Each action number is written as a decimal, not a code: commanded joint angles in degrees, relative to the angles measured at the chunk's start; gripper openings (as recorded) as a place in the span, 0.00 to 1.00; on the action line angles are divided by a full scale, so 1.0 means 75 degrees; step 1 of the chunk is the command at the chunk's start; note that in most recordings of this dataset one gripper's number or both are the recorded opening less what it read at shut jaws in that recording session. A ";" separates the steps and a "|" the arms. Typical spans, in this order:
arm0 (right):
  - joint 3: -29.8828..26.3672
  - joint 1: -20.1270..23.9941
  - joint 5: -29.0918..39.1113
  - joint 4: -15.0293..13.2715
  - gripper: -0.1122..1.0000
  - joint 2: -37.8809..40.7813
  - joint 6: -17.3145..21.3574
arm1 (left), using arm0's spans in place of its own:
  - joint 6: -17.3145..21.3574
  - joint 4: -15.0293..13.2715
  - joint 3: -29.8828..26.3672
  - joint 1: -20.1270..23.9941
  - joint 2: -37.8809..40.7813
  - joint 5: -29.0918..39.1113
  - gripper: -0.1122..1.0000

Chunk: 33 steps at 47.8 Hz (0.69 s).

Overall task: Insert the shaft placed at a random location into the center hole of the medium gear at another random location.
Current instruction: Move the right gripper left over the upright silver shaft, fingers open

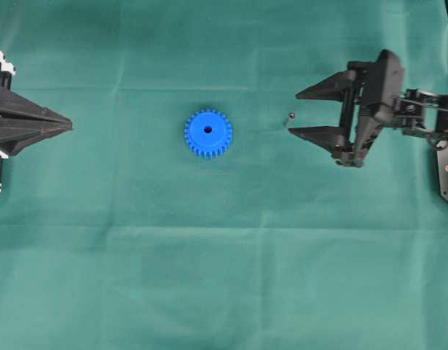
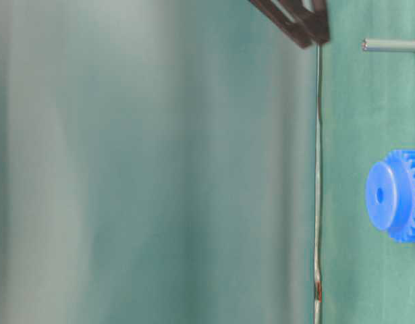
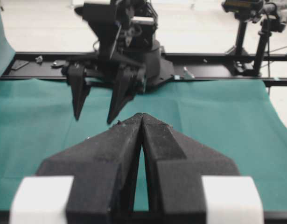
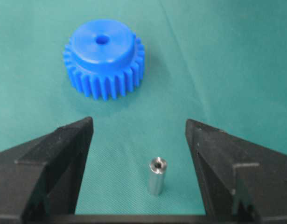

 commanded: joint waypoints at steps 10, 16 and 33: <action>-0.0176 -0.0328 -0.0727 0.0047 0.82 0.0855 0.0047 | 0.0012 0.0012 -0.0141 -0.0012 0.0070 -0.0047 0.10; -0.0187 -0.0352 -0.0914 0.0047 0.82 0.1148 0.0047 | 0.0023 0.0012 -0.0141 -0.0012 0.0117 -0.0047 0.10; -0.0316 -0.0352 -0.1008 0.0070 0.81 0.1453 0.0047 | 0.0023 0.0012 -0.0129 -0.0012 0.0152 -0.0035 0.10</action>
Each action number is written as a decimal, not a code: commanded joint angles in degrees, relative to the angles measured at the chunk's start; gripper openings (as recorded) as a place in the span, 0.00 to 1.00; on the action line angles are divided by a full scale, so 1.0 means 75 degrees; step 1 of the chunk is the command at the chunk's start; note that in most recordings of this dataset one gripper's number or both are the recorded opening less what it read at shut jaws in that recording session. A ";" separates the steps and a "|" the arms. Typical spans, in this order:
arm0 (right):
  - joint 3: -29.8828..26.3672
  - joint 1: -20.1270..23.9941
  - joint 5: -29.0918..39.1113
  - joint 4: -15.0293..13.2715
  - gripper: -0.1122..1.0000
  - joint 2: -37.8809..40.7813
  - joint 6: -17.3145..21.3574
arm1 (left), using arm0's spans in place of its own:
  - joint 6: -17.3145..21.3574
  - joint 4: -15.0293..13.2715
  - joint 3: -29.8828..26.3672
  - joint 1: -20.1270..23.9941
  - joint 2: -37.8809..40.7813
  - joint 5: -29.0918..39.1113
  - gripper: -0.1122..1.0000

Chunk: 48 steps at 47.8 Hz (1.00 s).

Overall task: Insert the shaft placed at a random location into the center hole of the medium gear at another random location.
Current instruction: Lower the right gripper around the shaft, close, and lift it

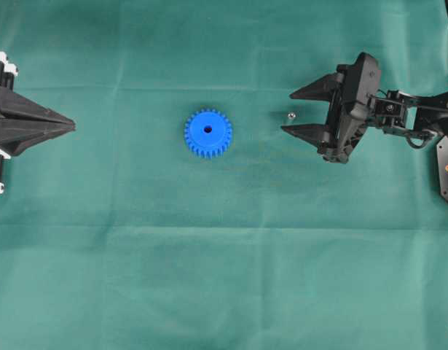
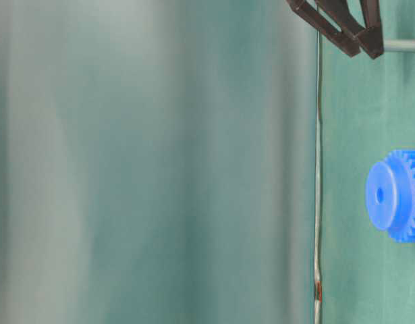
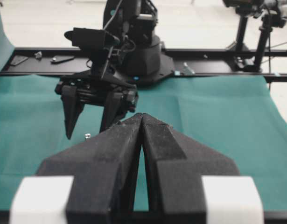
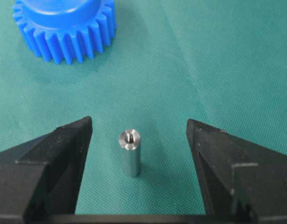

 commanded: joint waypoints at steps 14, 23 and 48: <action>-0.0117 0.0035 -0.0117 -0.0035 0.52 0.0035 0.0035 | 0.0012 0.0012 -0.0105 -0.0012 0.0047 -0.0035 0.10; -0.0117 0.0094 -0.0141 -0.0082 0.22 0.0047 0.0012 | 0.0023 0.0012 -0.0117 -0.0012 0.0047 -0.0035 0.10; -0.0270 0.0094 0.0023 -0.0059 0.22 -0.0211 0.0023 | 0.0023 0.0012 -0.0117 -0.0012 0.0047 0.0023 0.10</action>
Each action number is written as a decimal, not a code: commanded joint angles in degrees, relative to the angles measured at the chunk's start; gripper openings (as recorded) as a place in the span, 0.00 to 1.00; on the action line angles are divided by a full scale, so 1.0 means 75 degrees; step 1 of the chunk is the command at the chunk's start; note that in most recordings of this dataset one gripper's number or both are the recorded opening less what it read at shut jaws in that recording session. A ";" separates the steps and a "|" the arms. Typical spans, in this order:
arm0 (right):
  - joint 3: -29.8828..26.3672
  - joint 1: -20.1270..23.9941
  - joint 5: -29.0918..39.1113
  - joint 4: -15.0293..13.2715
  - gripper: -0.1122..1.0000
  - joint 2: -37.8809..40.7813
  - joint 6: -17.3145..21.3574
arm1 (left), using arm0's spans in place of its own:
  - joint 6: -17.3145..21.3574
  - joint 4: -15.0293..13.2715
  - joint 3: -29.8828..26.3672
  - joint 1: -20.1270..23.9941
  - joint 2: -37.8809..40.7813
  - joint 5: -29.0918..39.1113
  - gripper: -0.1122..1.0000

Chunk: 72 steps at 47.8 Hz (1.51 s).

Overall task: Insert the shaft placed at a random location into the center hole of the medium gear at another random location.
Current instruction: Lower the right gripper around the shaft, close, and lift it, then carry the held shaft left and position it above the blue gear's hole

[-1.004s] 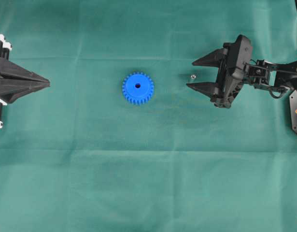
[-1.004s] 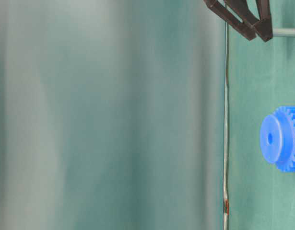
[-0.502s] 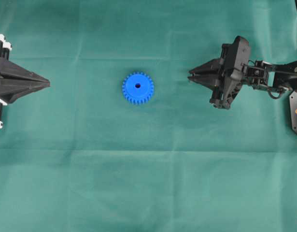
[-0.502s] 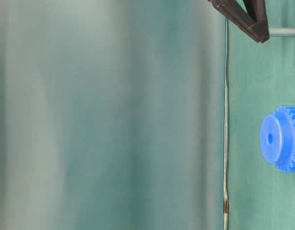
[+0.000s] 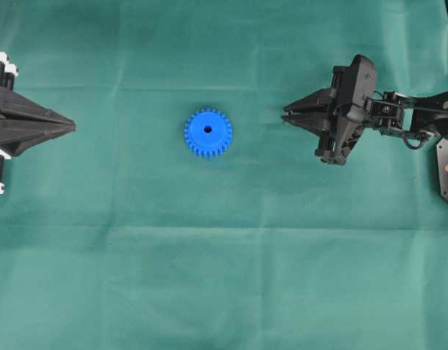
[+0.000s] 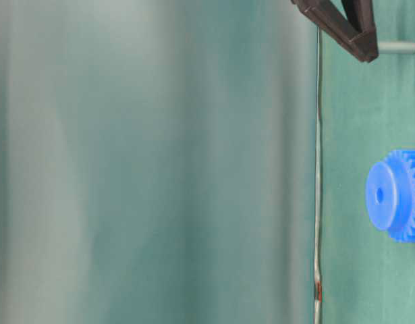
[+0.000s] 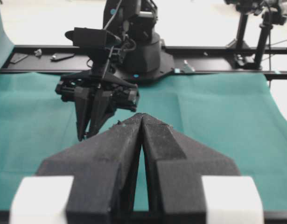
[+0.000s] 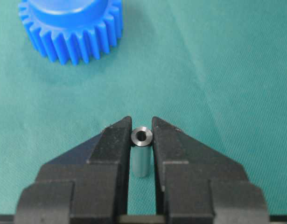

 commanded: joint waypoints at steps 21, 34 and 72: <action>-0.0844 0.0059 0.2590 0.0012 0.22 -0.2191 0.0047 | -0.0023 0.0012 -0.0117 0.0047 0.0047 -0.0047 0.10; -0.0844 0.0105 0.2801 0.0012 0.22 -0.2414 0.0082 | -0.0023 0.0012 -0.0117 0.0059 0.0047 0.0023 0.10; -0.1781 0.0422 0.2742 0.0035 0.22 -0.1488 0.0129 | -0.0035 0.0012 -0.0117 0.0070 0.0047 0.0082 0.10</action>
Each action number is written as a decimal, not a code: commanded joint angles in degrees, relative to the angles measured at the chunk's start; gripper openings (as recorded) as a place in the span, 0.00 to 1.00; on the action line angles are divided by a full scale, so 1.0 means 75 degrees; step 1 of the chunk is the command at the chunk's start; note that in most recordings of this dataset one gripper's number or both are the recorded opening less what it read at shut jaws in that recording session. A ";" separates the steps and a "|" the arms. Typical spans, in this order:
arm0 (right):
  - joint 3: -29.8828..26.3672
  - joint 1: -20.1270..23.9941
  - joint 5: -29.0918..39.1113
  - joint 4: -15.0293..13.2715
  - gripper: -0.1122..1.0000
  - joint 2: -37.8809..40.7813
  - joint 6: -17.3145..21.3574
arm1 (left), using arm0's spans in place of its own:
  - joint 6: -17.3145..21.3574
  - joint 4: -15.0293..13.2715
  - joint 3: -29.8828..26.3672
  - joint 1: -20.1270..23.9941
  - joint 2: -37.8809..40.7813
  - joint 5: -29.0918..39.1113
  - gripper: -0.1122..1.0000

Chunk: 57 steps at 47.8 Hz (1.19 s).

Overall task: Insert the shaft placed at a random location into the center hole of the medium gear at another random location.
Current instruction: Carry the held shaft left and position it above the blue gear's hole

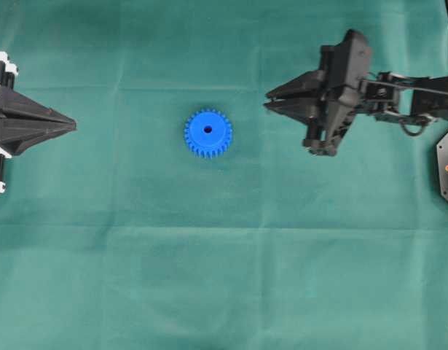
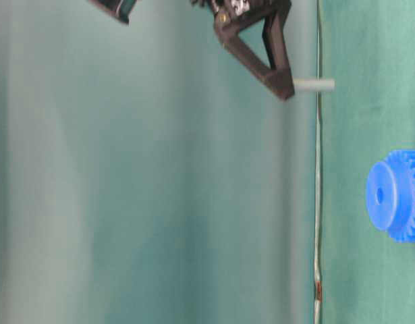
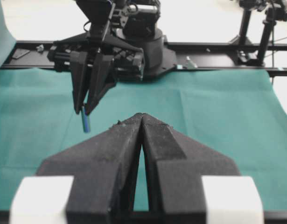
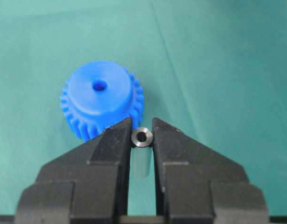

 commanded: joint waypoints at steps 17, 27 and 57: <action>-0.1652 0.0457 0.0000 0.0023 0.22 0.1125 0.0117 | -0.0023 0.0012 -0.0117 0.0023 0.0047 0.0059 0.10; -0.2168 0.0574 0.0012 0.0023 0.22 0.1559 0.0117 | -0.0035 0.0012 -0.0117 0.0012 0.0047 0.0070 0.10; -0.2426 0.0668 0.0105 0.0023 0.22 0.1863 0.0082 | -0.0094 0.0012 -0.0117 0.0012 0.0047 0.0129 0.10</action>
